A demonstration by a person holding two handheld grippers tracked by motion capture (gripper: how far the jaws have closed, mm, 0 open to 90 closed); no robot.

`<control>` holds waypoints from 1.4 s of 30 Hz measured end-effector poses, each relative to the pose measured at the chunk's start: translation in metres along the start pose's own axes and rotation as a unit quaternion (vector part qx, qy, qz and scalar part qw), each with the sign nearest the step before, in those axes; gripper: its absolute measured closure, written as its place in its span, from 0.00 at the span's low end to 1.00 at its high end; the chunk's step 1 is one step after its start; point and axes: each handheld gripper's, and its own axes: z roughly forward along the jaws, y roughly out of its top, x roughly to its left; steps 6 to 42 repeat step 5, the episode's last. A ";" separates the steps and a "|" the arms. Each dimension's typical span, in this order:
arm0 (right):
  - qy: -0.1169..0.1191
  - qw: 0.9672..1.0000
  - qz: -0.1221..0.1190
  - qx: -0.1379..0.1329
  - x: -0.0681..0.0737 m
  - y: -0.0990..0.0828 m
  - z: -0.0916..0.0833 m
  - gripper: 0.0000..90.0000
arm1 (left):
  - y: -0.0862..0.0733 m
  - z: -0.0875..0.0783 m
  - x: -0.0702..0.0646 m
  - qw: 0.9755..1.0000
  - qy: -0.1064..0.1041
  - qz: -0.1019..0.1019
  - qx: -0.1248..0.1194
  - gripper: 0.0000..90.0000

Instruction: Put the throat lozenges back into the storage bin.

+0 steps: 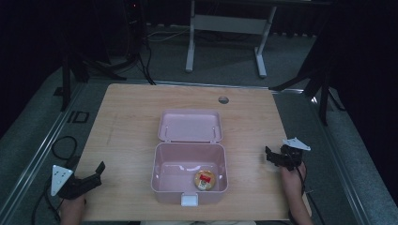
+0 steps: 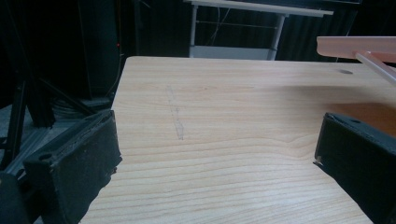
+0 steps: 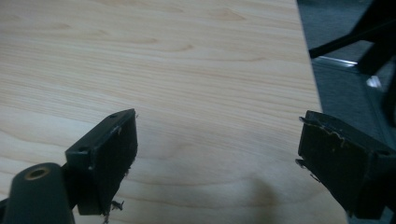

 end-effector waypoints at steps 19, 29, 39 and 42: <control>0.002 1.000 -0.007 0.002 0.001 -0.001 0.001 0.13 | 0.000 0.000 0.000 1.000 0.000 -0.001 0.001 0.00; 0.002 1.000 -0.007 0.002 0.001 -0.001 0.001 0.13 | 0.000 0.000 0.000 1.000 0.000 -0.001 0.001 0.00; 0.002 1.000 -0.007 0.002 0.001 -0.001 0.001 0.13 | 0.000 0.000 0.000 1.000 0.000 -0.001 0.001 0.00; 0.002 1.000 -0.007 0.002 0.001 -0.001 0.001 0.13 | 0.000 0.000 0.000 1.000 0.000 -0.001 0.001 0.00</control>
